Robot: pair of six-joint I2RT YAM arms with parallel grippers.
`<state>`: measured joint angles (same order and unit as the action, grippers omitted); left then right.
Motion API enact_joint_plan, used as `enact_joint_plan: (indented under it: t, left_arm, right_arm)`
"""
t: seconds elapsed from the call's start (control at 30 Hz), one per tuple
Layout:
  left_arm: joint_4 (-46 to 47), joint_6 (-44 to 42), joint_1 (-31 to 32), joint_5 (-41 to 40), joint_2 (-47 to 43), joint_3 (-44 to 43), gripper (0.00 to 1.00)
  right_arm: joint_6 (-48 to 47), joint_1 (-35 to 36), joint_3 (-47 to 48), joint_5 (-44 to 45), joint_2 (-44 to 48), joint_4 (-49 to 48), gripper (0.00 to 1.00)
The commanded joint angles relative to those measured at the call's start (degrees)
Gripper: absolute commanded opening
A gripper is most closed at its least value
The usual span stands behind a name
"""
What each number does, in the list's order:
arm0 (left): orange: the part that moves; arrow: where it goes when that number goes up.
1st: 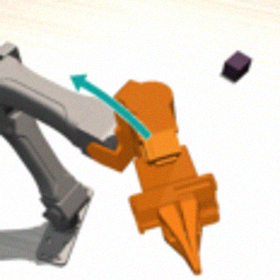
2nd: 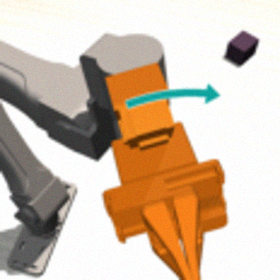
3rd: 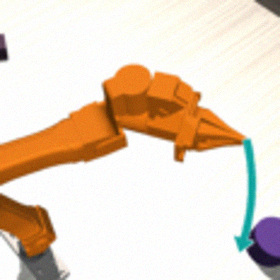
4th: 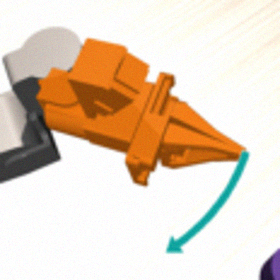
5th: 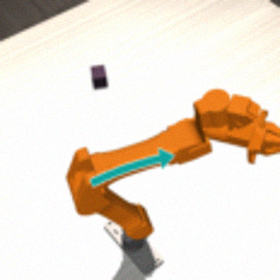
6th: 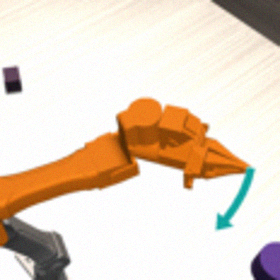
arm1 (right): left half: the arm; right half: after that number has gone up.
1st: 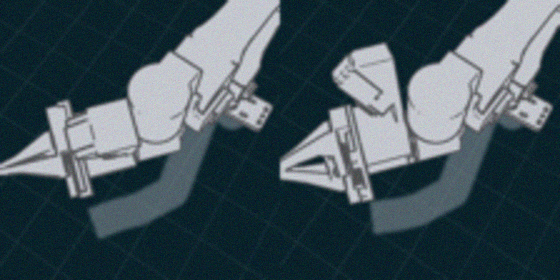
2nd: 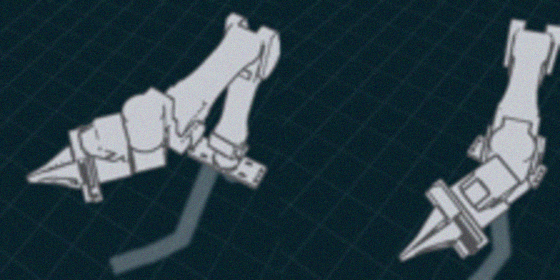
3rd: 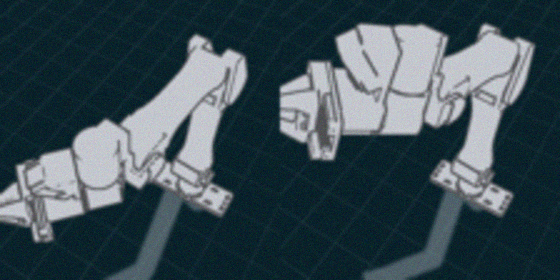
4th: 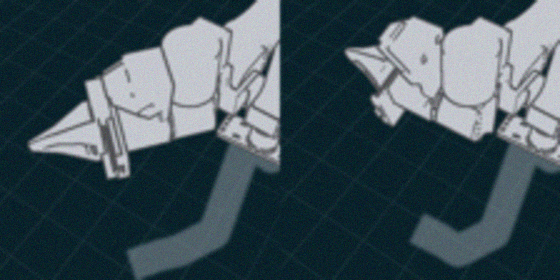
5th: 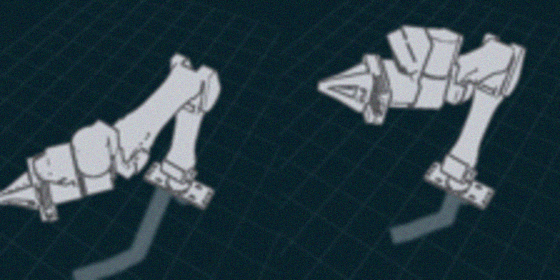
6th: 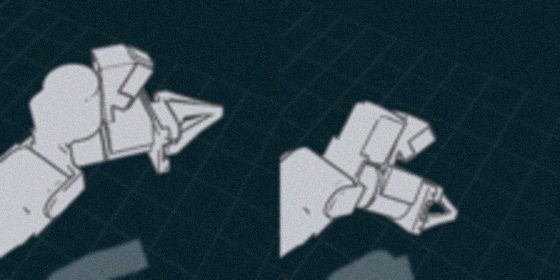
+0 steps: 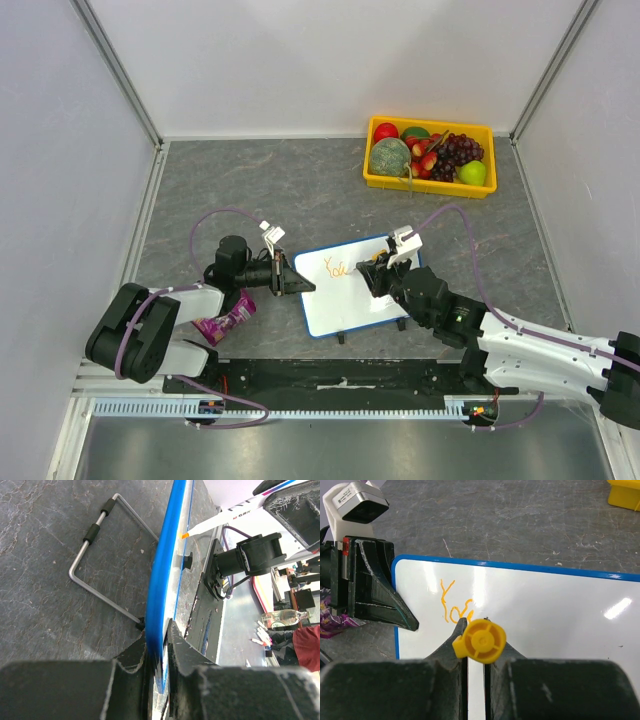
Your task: Write a sentence on the whiteboard
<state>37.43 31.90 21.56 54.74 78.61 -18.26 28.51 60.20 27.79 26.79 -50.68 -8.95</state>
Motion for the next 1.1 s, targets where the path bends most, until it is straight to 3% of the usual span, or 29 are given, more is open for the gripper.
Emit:
enact_joint_plan:
  t: [0.0, 0.4, 1.07]
  left_arm:
    - [-2.62, -5.71, 0.23, -2.36, 1.28, -0.2, 0.02]
    - [-2.63, -5.62, 0.23, -2.36, 1.28, -0.2, 0.02]
    - [-2.54, -5.71, 0.24, -2.36, 1.28, -0.2, 0.02]
  right_arm:
    - [-1.7, -0.44, 2.17, 1.52, -0.56, 2.62, 0.0]
    - [-4.52, -0.53, 7.63, 3.79, -1.62, 1.74, 0.0]
    - [-2.85, -2.2, 4.38, 2.75, -2.76, 1.83, 0.0]
